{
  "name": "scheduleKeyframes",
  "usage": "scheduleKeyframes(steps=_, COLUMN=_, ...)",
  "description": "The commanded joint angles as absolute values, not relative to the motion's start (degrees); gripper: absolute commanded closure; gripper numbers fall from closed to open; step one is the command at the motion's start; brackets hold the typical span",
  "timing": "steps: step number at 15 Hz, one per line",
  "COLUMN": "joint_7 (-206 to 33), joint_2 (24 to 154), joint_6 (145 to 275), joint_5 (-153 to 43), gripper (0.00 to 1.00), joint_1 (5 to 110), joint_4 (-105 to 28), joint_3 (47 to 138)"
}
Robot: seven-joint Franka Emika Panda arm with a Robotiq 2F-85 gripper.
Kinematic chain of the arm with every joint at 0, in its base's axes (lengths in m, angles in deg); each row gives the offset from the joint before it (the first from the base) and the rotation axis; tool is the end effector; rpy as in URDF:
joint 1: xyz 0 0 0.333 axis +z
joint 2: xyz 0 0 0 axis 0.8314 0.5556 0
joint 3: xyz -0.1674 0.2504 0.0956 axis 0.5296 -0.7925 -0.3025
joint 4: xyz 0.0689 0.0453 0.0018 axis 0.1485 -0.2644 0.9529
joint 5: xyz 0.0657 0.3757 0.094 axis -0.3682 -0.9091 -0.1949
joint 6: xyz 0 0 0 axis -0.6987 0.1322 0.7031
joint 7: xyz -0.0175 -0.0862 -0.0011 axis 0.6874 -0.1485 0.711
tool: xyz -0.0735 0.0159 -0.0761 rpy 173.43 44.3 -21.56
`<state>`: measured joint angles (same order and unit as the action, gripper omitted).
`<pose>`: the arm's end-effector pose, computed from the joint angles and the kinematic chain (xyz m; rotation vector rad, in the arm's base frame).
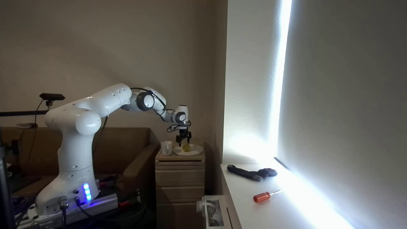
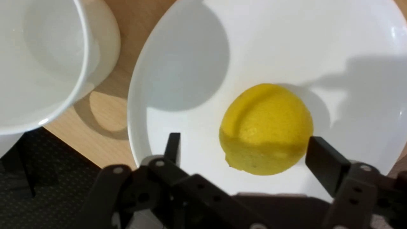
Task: Remove the lemon from the white plate and put it on the nightstand
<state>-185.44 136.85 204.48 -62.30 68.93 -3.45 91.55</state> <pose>0.7760 0.1512 0.1657 -2.0598 2.2146 -0.0828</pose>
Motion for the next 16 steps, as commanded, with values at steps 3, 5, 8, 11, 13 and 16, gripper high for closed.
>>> scheduleKeyframes(steps=3, joint_7=-185.80, joint_2=139.27, joint_6=202.14, joint_5=-62.52, gripper=0.00, joint_1=68.62, joint_4=-1.09, joint_3=91.14)
scheduleKeyframes(steps=5, joint_7=-186.34, joint_2=139.39, joint_6=202.24, joint_5=-62.27, gripper=0.00, joint_1=68.84, joint_4=-0.76, joint_3=91.53)
scheduleKeyframes(steps=8, joint_7=-186.43, joint_2=137.82, joint_6=203.95, joint_5=-62.01, gripper=0.00, joint_1=68.93, joint_4=-2.35, joint_3=91.57)
scheduleKeyframes(steps=11, joint_7=-187.17, joint_2=138.36, joint_6=204.56, joint_5=-61.63, gripper=0.00, joint_1=69.29, joint_4=-1.80, joint_3=92.03)
scheduleKeyframes(steps=13, joint_7=-189.30, joint_2=139.95, joint_6=204.62, joint_5=-61.74, gripper=0.00, joint_1=69.53, joint_4=0.27, joint_3=92.55)
scheduleKeyframes(steps=16, joint_7=-191.73, joint_2=141.53, joint_6=205.11, joint_5=-60.77, gripper=0.00, joint_1=70.00, joint_4=2.04, joint_3=93.47)
